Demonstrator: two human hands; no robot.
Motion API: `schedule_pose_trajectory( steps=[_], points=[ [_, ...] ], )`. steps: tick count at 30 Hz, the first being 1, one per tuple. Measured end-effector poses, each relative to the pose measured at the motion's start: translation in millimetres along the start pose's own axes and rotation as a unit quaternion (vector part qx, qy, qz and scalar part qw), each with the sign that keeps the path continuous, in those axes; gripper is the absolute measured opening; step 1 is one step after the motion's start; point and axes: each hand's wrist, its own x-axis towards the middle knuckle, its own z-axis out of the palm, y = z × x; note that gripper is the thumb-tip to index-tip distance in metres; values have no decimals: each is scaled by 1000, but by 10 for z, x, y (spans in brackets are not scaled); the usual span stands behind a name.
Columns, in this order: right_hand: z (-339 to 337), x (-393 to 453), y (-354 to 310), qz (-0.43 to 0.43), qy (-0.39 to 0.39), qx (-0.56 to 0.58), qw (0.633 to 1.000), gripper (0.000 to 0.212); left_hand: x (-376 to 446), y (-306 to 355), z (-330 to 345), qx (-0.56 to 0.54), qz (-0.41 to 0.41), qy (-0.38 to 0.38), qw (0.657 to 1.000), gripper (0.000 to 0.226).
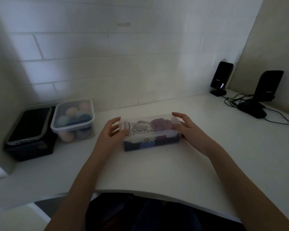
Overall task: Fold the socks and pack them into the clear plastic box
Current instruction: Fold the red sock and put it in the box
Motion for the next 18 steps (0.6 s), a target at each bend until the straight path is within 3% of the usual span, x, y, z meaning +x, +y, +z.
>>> schedule_pose_trajectory(
  steps=[3,10,14,18],
  points=[
    [5,0,47,-15,1,-18,1000,42,13,-46,-5,-46,-37,-1,998,34],
    [19,14,97,-41,2,-60,997,36,-14,-41,46,18,24,8,1000,27],
    [20,-6,162,-58,-19,-86,994,55,-59,-33,49,177,82,31,980,49],
    [20,-15,162,-81,-38,-118,989,72,-105,-9,64,317,194,-39,927,64]
  ],
)
